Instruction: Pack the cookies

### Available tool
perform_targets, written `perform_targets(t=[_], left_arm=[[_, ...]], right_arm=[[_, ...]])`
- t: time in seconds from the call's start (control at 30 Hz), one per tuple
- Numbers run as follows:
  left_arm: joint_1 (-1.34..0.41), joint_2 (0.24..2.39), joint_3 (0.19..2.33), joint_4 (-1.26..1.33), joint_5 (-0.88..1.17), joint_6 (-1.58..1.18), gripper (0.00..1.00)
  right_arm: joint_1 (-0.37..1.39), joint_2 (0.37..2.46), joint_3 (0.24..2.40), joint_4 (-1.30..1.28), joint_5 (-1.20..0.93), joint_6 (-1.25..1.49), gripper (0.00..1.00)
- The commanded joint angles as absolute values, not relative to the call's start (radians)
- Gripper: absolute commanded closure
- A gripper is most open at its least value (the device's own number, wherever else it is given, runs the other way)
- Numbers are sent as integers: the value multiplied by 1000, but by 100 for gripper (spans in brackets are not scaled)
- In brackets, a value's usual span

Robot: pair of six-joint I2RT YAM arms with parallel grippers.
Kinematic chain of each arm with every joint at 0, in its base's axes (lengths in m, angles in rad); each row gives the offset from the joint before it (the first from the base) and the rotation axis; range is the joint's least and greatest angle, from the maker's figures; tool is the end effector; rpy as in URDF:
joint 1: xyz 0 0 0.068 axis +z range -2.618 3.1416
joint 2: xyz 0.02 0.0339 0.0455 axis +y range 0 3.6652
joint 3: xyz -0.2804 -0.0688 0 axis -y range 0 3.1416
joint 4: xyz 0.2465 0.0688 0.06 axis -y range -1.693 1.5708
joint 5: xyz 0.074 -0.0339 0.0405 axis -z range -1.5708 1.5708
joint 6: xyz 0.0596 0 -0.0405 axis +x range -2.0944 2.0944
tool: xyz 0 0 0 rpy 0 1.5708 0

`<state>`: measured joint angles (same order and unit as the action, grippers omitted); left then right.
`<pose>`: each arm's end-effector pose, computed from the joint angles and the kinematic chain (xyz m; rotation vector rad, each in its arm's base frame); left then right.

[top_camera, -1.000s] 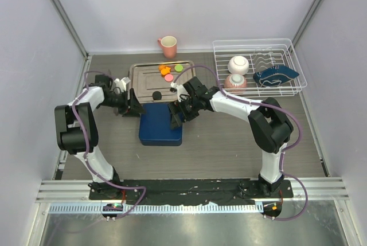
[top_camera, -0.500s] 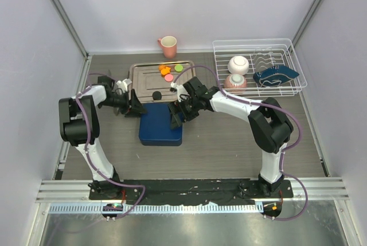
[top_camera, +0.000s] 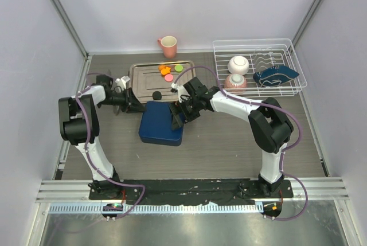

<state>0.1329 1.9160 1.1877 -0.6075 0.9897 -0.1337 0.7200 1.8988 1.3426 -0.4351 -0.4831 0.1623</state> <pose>0.3670 -0.0012 0.1543 -0.1799 2.5780 -1.3919 0.2981 0.2983 0.1937 -0.9231 2.5118 0.9343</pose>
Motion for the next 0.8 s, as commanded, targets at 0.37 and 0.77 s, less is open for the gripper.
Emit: perform_targets(t=[0.37, 0.77], left_arm=[[115, 1810, 1127, -773, 928, -5, 44], [118, 1689, 1105, -986, 902, 129, 34]], right_arm=[[733, 1865, 1330, -377, -492, 141, 10], [733, 1856, 1322, -379, -485, 138, 10]])
